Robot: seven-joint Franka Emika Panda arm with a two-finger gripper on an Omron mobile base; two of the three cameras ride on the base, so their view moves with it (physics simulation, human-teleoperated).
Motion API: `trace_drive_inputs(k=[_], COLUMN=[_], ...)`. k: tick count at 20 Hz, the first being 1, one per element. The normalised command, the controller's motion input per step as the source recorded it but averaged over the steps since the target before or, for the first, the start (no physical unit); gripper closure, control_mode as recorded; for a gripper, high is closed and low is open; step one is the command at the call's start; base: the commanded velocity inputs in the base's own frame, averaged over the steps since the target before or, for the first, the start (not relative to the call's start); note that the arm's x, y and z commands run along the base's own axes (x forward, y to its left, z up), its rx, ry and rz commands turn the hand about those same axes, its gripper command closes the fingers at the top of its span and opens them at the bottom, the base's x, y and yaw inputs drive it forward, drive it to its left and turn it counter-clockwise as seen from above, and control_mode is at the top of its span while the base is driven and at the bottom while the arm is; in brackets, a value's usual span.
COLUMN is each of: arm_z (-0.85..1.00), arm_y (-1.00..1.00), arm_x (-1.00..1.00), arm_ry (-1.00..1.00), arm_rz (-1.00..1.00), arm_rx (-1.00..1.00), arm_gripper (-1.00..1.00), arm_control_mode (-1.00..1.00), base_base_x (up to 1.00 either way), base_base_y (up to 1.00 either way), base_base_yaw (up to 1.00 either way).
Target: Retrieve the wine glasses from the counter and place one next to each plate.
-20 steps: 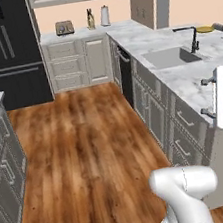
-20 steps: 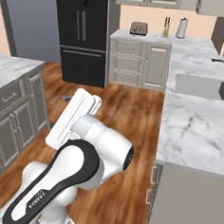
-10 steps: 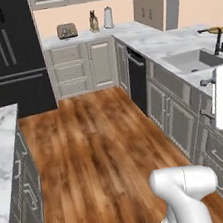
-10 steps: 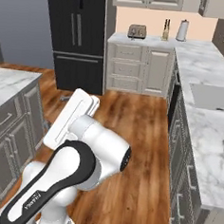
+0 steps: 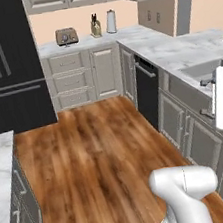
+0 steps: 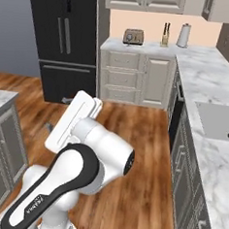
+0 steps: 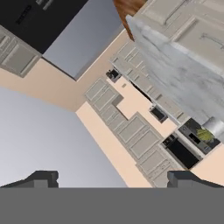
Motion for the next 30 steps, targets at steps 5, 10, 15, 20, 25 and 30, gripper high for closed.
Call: trace_drive_inputs(k=[5,10,15,20,25,30], arm_z=[0.00,0.00,0.00,0.00,0.00,0.00], arm_y=[0.00,0.00,0.00,0.00,0.00,0.00], arm_x=[0.00,0.00,0.00,0.00,0.00,0.00], arm_ry=[0.00,0.00,0.00,0.00,0.00,0.00], arm_rz=[0.00,0.00,0.00,0.00,0.00,0.00], arm_rx=[0.00,0.00,0.00,0.00,0.00,0.00], arm_gripper=[-1.00,-1.00,-1.00,-1.00,-1.00,-1.00], arm_control_mode=[1.00,1.00,1.00,1.00,1.00,1.00], base_base_x=[1.00,1.00,1.00,1.00,1.00,1.00], base_base_y=[0.21,0.43,0.29,0.01,0.23,0.27], base_base_yaw=[-0.08,-0.07,-0.04,0.00,-0.02,-0.04])
